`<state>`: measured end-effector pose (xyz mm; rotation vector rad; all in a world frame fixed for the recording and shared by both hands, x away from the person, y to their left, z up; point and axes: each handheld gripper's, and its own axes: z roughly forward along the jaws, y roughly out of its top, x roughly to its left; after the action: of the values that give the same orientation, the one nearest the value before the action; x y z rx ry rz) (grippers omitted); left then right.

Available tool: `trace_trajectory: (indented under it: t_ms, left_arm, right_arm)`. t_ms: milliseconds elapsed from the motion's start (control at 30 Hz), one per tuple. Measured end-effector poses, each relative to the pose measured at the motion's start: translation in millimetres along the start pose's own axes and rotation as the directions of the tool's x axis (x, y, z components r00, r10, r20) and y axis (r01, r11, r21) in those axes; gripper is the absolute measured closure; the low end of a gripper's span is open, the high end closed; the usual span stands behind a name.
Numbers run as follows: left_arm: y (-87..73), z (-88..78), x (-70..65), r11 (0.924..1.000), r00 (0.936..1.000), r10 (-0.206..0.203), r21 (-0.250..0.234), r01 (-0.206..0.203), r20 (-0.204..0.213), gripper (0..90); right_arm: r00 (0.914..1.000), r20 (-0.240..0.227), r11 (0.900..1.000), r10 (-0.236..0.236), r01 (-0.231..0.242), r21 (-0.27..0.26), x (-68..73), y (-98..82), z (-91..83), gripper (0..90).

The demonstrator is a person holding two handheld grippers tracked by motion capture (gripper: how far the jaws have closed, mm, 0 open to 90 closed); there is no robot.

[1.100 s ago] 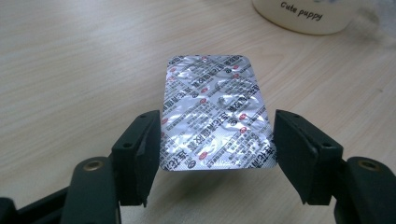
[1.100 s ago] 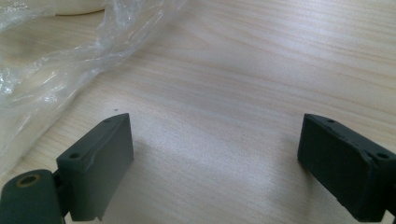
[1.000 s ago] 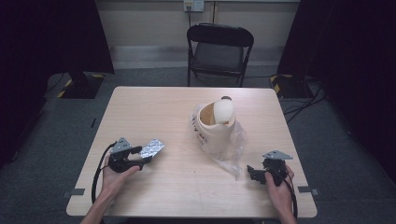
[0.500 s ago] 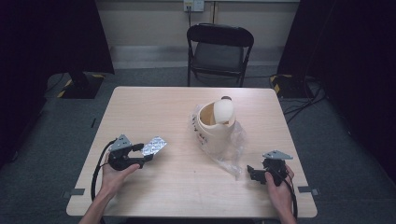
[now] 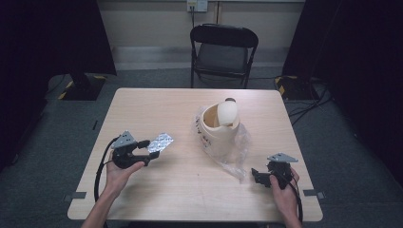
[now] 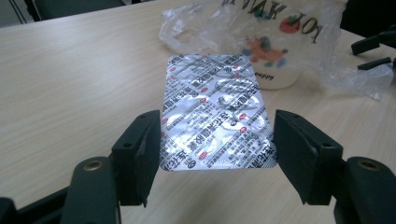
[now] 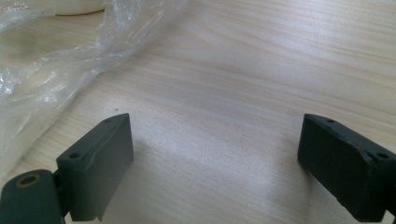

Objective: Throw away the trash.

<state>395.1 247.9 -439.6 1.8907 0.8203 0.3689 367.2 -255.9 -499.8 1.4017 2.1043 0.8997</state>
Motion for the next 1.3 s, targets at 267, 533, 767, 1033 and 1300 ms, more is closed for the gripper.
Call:
trace_trajectory:
  t_ms: [267, 533, 767, 1033, 1300]
  left_arm:
    - [24.4, 3.4, -9.6, 0.9989, 0.9988, 0.038, -0.028, -0.037, 0.031, 34.0]
    - [43.8, 8.2, -15.4, 0.997, 0.9964, 0.06, -0.053, -0.057, 0.061, 34.1]
    - [61.7, 17.3, -23.1, 0.9958, 0.994, 0.082, -0.046, -0.079, 0.073, 34.0]
    - [85.9, 22.3, -32.9, 0.9909, 0.9886, 0.119, -0.074, -0.113, 0.092, 34.1]
    - [109.3, 34.1, -49.3, 0.9839, 0.9782, 0.171, -0.073, -0.163, 0.118, 34.0]
  right_arm:
    - [1.0, 0.0, 1.0, -0.002, 0.002, 0.001, -0.1, 0.0, 0.0, 9.7]
    - [1.0, 0.0, 1.0, -0.002, 0.002, 0.001, -0.1, 0.0, 0.0, 9.6]
    - [1.0, 0.0, 1.0, 0.0, 0.0, 0.0, 0.1, 0.0, 0.0, 9.6]
    - [1.0, 0.0, 1.0, -0.002, 0.002, 0.001, -0.1, -0.1, -0.1, 9.7]
    - [1.0, 0.0, 1.0, -0.002, 0.002, 0.001, -0.1, -0.1, -0.1, 9.7]
